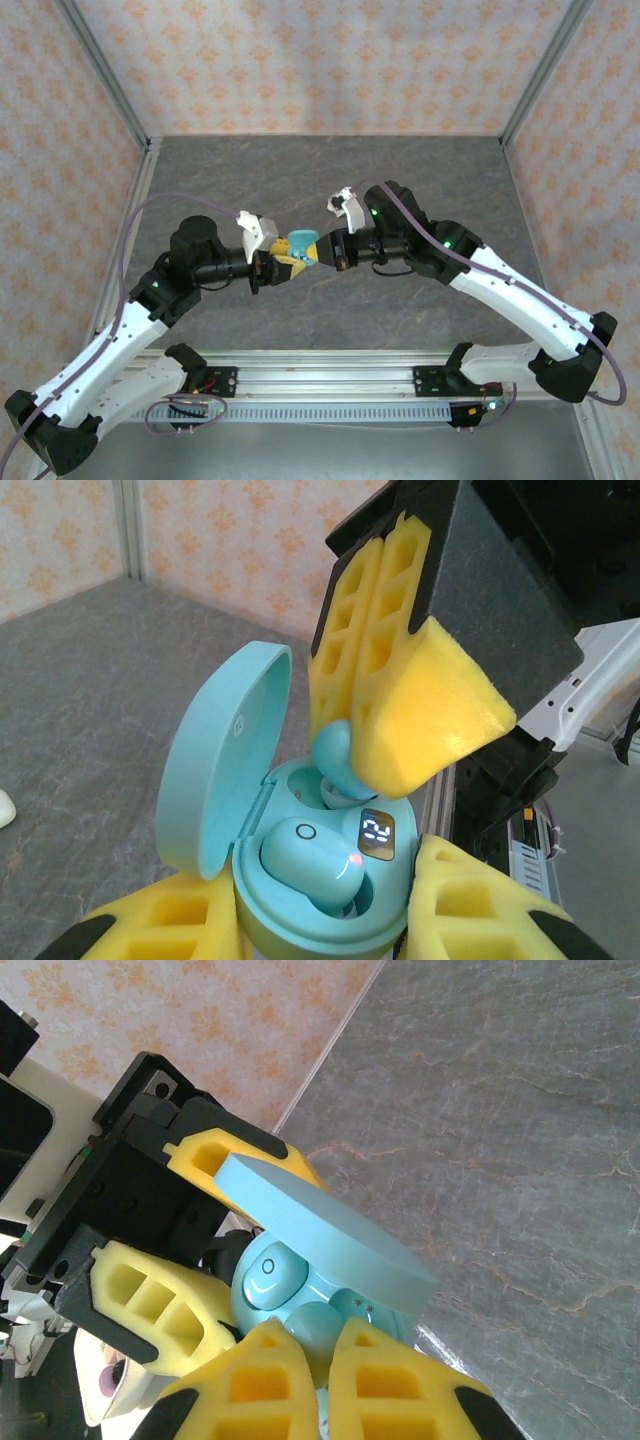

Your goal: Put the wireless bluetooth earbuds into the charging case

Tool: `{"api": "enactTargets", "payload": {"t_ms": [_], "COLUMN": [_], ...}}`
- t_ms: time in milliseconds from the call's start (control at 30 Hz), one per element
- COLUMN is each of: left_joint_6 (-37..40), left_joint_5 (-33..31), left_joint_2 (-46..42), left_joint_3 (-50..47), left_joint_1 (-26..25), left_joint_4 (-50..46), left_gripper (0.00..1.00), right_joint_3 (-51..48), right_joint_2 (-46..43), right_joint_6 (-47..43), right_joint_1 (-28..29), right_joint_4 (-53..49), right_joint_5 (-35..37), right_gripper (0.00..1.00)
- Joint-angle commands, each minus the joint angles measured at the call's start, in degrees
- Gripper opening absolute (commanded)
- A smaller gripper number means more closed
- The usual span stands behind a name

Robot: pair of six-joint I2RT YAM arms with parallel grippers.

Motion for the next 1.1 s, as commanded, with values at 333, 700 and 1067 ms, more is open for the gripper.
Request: {"api": "enactTargets", "payload": {"t_ms": [333, 700, 1067], "left_joint_6": [0.1, 0.3, 0.7], "left_joint_5": [0.8, 0.6, 0.8], "left_joint_2": [-0.7, -0.7, -0.8], "left_joint_3": [2.2, 2.3, 2.4], "left_joint_1": [-0.6, -0.7, -0.8], "left_joint_4": [1.4, 1.0, 0.4], "left_gripper": [0.14, 0.14, 0.14], "right_joint_3": [1.3, 1.7, 3.4], "right_joint_2": [0.3, 0.2, 0.6], "right_joint_6": [-1.5, -1.6, -2.5], "right_joint_1": [0.3, 0.4, 0.4], "right_joint_4": [-1.6, -2.0, -3.8], "right_joint_5": [0.3, 0.7, -2.6], "right_gripper": [0.19, 0.2, 0.14]}}
